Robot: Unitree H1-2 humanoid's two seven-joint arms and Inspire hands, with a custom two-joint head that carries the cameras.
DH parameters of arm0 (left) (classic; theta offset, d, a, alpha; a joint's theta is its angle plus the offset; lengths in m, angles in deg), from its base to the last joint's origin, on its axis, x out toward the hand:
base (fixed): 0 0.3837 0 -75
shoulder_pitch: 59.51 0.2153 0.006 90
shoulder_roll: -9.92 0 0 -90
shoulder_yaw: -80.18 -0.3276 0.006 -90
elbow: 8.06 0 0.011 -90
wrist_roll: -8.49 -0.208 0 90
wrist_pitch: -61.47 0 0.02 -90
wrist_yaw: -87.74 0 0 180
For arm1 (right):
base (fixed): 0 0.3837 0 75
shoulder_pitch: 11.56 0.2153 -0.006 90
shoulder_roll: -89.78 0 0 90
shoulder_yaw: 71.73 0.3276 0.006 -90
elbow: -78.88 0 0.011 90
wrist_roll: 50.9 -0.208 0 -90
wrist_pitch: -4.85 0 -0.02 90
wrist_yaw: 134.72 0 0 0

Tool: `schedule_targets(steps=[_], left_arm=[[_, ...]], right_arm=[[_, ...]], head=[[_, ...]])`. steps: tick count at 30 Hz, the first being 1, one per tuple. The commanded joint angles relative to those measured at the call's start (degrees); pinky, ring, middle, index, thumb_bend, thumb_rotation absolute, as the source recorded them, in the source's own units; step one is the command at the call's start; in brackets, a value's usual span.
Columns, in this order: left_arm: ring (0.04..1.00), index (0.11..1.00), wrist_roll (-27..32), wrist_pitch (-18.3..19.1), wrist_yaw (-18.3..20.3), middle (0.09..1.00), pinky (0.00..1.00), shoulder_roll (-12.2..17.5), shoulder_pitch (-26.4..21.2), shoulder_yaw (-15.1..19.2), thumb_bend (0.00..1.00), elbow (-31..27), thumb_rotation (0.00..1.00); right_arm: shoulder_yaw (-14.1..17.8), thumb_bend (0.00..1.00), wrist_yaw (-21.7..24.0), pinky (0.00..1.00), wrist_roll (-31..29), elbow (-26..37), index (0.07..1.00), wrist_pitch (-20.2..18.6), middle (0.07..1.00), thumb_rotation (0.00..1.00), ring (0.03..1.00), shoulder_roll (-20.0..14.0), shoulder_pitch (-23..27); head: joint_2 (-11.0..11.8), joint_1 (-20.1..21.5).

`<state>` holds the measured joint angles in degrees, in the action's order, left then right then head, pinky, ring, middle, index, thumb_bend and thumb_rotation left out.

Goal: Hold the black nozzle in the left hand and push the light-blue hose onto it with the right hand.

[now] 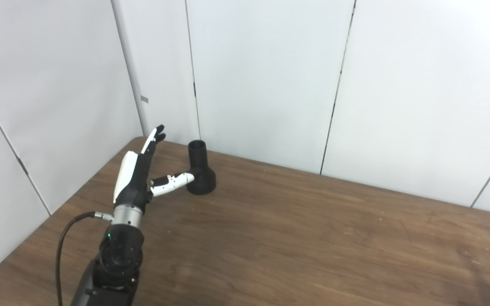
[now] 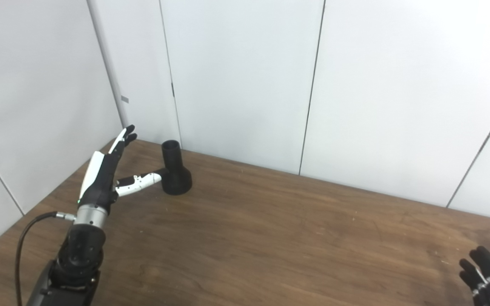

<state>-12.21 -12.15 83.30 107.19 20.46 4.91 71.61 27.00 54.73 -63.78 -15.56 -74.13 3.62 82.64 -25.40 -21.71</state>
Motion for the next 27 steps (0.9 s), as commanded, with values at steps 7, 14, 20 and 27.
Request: schedule_targets(steps=[7,14,20,27], left_arm=[[1.0,0.954,-6.41,4.63,3.5,0.981,1.0,8.32,-6.69,-5.73,0.9,7.75,0.39],[1.0,0.969,-5.84,5.89,4.73,1.0,1.0,9.32,-11.02,-7.1,0.94,13.78,0.43],[1.0,0.974,-6.58,5.67,5.09,1.0,1.0,10.5,-13.18,-9.68,0.99,18.39,0.48],[1.0,0.979,-5.79,8.47,7.53,1.0,1.0,10.36,-15.31,-12.25,1.0,20.61,0.49]], right_arm=[[-0.55,0.63,-0.15,0.9,0.78,-4.2,0.925,2.31,0.925,1.0,0.896,1.6,-2.4],[-0.78,0.64,-0.22,0.9,1.28,-3.57,0.923,1.92,0.922,1.0,0.896,1.8,-2.71],[-0.76,0.65,-0.14,0.89,1.37,-3.21,0.921,1.48,0.923,1.0,0.895,1.39,-2.6],[-0.62,0.65,-0.4,0.89,1.5,-3.06,0.914,1.09,0.901,1.0,0.884,1.3,-2.48]], head=[[-0.35,-0.12],[-0.44,-0.07],[-0.61,0.19],[-0.8,0.37]])
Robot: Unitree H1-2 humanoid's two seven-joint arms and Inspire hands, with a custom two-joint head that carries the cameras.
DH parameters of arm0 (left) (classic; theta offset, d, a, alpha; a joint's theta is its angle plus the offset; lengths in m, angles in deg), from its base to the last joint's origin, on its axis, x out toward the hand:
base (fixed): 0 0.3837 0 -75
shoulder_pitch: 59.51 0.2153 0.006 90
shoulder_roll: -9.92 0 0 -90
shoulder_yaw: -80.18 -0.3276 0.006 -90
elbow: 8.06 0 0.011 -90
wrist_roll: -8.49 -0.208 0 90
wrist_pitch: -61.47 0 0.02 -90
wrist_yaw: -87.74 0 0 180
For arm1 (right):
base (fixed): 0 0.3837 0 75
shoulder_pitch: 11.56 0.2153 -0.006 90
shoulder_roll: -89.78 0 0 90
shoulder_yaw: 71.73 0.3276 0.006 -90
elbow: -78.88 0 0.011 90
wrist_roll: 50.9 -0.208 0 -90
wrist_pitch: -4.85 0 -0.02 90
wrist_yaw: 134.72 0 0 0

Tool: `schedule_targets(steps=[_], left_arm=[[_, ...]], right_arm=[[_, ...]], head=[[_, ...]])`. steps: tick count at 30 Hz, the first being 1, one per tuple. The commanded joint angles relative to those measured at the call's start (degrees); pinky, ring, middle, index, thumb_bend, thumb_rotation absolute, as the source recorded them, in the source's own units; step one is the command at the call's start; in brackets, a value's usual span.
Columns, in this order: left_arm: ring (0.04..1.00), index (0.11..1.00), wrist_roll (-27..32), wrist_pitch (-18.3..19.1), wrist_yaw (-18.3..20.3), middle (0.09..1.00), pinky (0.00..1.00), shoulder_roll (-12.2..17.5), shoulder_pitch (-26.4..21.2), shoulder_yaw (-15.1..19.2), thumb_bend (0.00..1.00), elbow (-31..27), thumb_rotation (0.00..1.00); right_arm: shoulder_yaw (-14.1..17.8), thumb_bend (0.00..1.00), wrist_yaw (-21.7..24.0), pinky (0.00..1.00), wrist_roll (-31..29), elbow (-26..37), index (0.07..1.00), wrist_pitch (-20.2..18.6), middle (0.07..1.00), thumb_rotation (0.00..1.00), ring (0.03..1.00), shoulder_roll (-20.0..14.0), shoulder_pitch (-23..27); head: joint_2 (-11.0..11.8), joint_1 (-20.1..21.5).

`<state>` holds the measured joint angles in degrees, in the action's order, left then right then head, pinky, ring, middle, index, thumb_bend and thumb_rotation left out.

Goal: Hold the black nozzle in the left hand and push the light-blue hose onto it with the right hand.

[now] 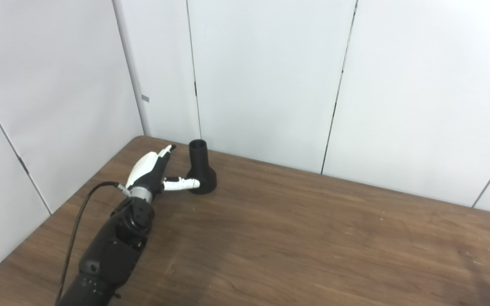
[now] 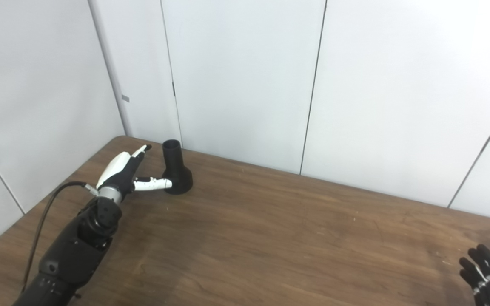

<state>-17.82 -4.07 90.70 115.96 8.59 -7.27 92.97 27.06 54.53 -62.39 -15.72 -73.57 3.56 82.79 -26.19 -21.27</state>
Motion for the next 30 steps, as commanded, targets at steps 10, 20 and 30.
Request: schedule_targets(steps=[10,20,30], left_arm=[[1.0,0.975,-1.3,1.53,0.68,1.0,1.0,1.41,-5.56,-3.65,1.0,2.61,0.49],[1.0,0.967,-2.13,2.03,1.43,1.0,1.0,2.03,-7.55,-6.41,1.0,5.79,0.49],[1.0,0.956,-5.17,2.44,1.78,1.0,1.0,1.49,-9.71,-7.82,1.0,9.91,0.5]], right_arm=[[-0.63,0.64,-0.34,0.9,0.43,-2.23,0.915,-0.07,0.894,1.0,0.88,1.03,-2.62],[-0.54,0.64,-0.56,0.88,1.05,-2.3,0.916,-0.03,0.887,1.0,0.878,1.0,-2.5],[-0.66,0.64,-1.13,0.86,2.44,-1.53,0.918,-0.81,0.881,1.0,0.881,0.89,-2.53]], head=[[-0.18,0.08],[-0.47,0.09],[-0.61,0.1]])
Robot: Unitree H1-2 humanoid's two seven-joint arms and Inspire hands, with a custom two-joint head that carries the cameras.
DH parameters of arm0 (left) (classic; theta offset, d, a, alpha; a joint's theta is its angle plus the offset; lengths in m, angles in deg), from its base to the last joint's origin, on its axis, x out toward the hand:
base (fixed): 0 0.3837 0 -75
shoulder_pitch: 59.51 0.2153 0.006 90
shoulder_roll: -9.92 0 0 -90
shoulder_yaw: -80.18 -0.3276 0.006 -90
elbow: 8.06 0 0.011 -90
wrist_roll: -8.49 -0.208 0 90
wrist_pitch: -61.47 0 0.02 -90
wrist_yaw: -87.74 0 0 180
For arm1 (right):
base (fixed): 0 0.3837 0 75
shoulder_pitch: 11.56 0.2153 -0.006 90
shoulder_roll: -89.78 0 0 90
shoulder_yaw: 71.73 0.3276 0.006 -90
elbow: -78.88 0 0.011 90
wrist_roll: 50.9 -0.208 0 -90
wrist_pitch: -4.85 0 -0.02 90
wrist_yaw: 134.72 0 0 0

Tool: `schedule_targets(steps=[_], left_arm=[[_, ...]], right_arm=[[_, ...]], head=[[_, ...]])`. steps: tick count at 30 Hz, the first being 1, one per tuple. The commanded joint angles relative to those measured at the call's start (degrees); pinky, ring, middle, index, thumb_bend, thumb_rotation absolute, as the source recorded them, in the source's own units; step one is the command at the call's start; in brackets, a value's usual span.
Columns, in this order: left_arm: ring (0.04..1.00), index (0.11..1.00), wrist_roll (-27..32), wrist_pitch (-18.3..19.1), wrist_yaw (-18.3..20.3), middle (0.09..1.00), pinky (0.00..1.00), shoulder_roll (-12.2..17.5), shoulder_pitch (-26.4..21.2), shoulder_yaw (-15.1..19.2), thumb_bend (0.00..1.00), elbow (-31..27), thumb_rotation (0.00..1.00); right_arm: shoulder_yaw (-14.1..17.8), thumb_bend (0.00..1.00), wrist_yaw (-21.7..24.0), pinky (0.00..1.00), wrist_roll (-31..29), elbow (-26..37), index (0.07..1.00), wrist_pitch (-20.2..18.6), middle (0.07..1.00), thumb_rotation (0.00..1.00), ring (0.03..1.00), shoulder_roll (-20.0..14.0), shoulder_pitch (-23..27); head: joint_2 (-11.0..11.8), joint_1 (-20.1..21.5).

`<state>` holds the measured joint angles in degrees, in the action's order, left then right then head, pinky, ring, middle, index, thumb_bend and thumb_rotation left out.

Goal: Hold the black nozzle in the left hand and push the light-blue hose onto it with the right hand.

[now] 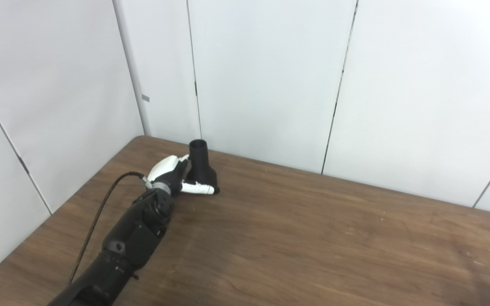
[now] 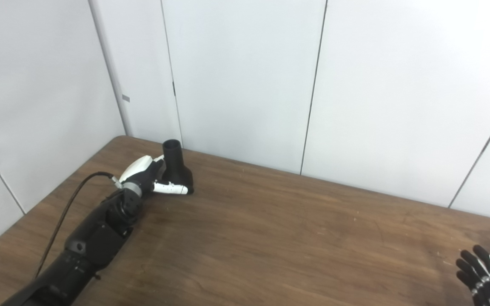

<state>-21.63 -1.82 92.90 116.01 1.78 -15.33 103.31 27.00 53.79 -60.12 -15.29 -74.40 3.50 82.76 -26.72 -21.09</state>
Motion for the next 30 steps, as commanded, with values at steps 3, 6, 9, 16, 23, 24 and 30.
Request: schedule_targets(steps=[3,6,9,16,23,24,30], left_arm=[[1.0,0.956,-1.88,0.19,0.07,1.0,1.0,1.39,-3.2,0.17,1.0,0.05,0.49],[1.0,0.951,-2.13,0.17,0.28,0.993,1.0,1.44,-3.63,0.05,1.0,0.7,0.48],[1.0,0.937,-2.43,0.17,0.29,0.982,1.0,1.43,-3.93,-0.13,1.0,1.13,0.47],[1.0,0.883,-3.3,0.16,0.49,0.922,1.0,1.59,-4.03,-1.12,1.0,1.15,0.45],[1.0,0.85,-3.6,-0.46,0.49,0.92,1.0,2.21,-3.92,-2.76,0.99,1.51,0.43],[1.0,0.848,-3.64,-0.54,0.54,0.922,1.0,2.31,-3.93,-2.99,0.99,1.6,0.44],[1.0,0.836,-4.0,-0.43,0.74,0.923,1.0,2.66,-3.76,-4.33,1.0,1.16,0.44]], right_arm=[[-0.61,0.64,-0.41,0.86,0.24,-1.81,0.915,-0.32,0.876,1.0,0.88,0.9,-2.44],[-0.59,0.64,-0.27,0.86,0.13,-1.52,0.915,-0.76,0.876,1.0,0.882,0.73,-2.28],[-0.53,0.64,-0.06,0.86,-0.08,-1.39,0.915,-0.99,0.881,1.0,0.889,0.58,-2.18],[-0.7,0.66,-0.16,0.84,0.25,-1.12,0.915,-0.86,0.885,1.0,0.89,0.64,-2.21],[-0.72,0.66,-0.08,0.83,0.51,-1.4,0.916,-1.05,0.883,1.0,0.887,0.37,-1.8],[-0.73,0.66,-0.03,0.83,0.53,-1.25,0.916,-1.15,0.883,1.0,0.887,0.34,-1.83],[-0.81,0.65,0.06,0.83,0.61,-0.92,0.92,-1.41,0.885,1.0,0.887,0.28,-1.91]], head=[[-0.23,-0.01],[-0.39,-0.11],[-0.42,-0.14],[-0.42,-0.14],[-0.99,-0.14],[-1.01,-0.11],[-1.17,-0.11]])
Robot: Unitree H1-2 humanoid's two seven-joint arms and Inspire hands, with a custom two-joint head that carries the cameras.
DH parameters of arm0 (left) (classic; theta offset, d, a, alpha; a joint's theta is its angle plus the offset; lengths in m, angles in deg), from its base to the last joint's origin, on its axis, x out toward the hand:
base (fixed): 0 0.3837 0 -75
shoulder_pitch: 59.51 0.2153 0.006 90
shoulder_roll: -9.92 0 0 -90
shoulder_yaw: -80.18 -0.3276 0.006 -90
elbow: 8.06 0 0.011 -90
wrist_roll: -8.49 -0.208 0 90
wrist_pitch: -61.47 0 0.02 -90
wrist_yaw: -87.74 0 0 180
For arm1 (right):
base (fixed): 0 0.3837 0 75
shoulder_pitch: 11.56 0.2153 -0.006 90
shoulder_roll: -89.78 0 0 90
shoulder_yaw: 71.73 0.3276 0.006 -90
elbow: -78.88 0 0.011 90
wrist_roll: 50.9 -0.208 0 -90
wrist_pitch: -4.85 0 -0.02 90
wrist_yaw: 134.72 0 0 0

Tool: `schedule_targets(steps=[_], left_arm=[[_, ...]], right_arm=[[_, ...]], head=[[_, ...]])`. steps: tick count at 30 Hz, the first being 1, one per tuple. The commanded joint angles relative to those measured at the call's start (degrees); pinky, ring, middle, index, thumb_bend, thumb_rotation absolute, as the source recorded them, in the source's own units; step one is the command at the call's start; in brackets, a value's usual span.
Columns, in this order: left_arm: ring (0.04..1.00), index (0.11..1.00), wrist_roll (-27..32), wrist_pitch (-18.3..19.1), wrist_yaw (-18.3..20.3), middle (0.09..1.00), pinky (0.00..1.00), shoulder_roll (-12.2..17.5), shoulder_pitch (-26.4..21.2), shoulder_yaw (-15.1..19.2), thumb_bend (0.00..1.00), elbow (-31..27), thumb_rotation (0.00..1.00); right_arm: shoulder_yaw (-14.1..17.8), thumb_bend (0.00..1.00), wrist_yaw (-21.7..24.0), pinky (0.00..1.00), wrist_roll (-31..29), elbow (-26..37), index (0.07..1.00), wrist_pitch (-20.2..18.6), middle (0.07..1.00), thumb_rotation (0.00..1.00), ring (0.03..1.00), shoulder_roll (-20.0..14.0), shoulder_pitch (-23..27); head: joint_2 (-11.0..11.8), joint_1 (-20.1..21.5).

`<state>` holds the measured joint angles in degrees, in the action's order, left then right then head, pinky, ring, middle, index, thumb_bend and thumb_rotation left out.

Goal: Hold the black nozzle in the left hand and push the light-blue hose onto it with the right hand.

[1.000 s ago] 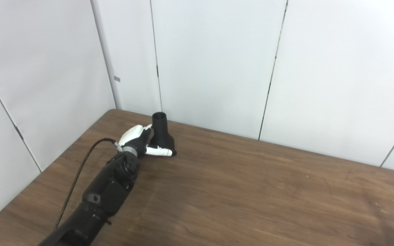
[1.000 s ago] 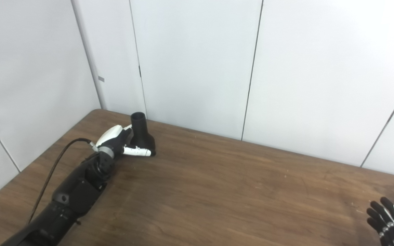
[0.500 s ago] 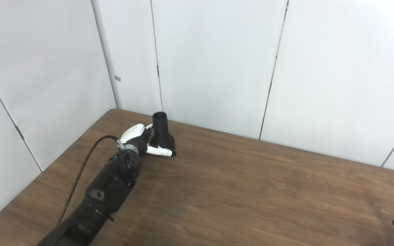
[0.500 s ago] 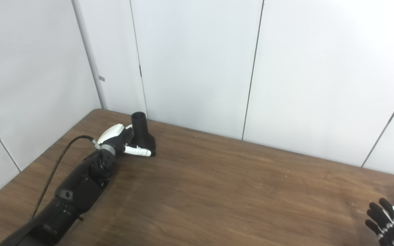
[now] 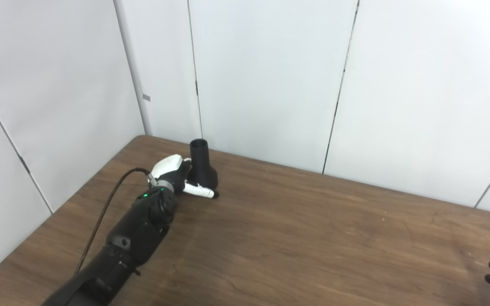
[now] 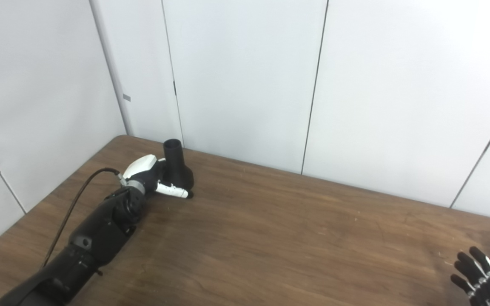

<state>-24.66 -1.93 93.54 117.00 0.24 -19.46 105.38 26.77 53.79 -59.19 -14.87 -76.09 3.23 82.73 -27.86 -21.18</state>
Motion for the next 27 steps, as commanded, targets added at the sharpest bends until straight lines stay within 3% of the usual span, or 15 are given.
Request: schedule_targets(steps=[1,9,17,20,21,22,27], left_arm=[[1.0,0.835,-1.01,-0.35,0.06,0.923,1.0,1.7,-2.21,-0.35,1.0,-0.89,0.44],[0.975,0.804,-0.74,-0.78,0.19,0.89,1.0,2.37,-2.31,-0.85,0.96,-0.77,0.4],[0.884,0.695,-0.35,-2.01,-1.95,0.763,1.0,2.14,-1.99,0.01,0.85,-0.95,0.25],[0.812,0.598,0.11,-3.13,-3.61,0.657,1.0,1.74,-1.53,0.98,0.8,-0.99,0.1],[0.798,0.534,0.2,-3.58,-4.31,0.643,1.0,1.6,-1.34,1.31,0.63,-0.93,0.07],[0.787,0.511,0.27,-4.07,-5.08,0.638,1.0,1.44,-1.16,1.65,0.58,-0.78,0.06],[0.759,0.482,0.05,-6.54,-9.17,0.613,1.0,0.6,-0.76,2.85,0.52,0.94,0.05]], right_arm=[[-0.58,0.65,0.05,0.83,-0.29,-1.36,0.92,0.25,0.885,1.0,0.887,0.55,-1.87],[-0.58,0.65,-0.01,0.83,-0.25,-1.0,0.92,-0.06,0.882,1.0,0.889,0.73,-2.08],[-0.51,0.65,-0.14,0.84,-0.39,-0.53,0.92,-0.54,0.877,1.0,0.887,0.88,-2.2],[-0.48,0.66,-0.18,0.82,-0.5,-0.04,0.92,-0.75,0.876,1.0,0.888,0.98,-2.46],[-0.46,0.66,-0.17,0.82,-0.57,0.12,0.92,-0.83,0.876,1.0,0.888,1.0,-2.54],[-0.42,0.66,-0.16,0.82,-0.64,0.22,0.921,-0.88,0.876,1.0,0.888,0.99,-2.61],[-0.4,0.66,-0.23,0.81,-0.63,0.66,0.921,-1.16,0.875,1.0,0.889,1.09,-2.78]], head=[[-0.02,-0.02],[-0.34,-0.04],[-0.56,0.06],[-0.78,0.21],[-0.78,0.21],[-0.83,0.22],[-0.95,0.05]])
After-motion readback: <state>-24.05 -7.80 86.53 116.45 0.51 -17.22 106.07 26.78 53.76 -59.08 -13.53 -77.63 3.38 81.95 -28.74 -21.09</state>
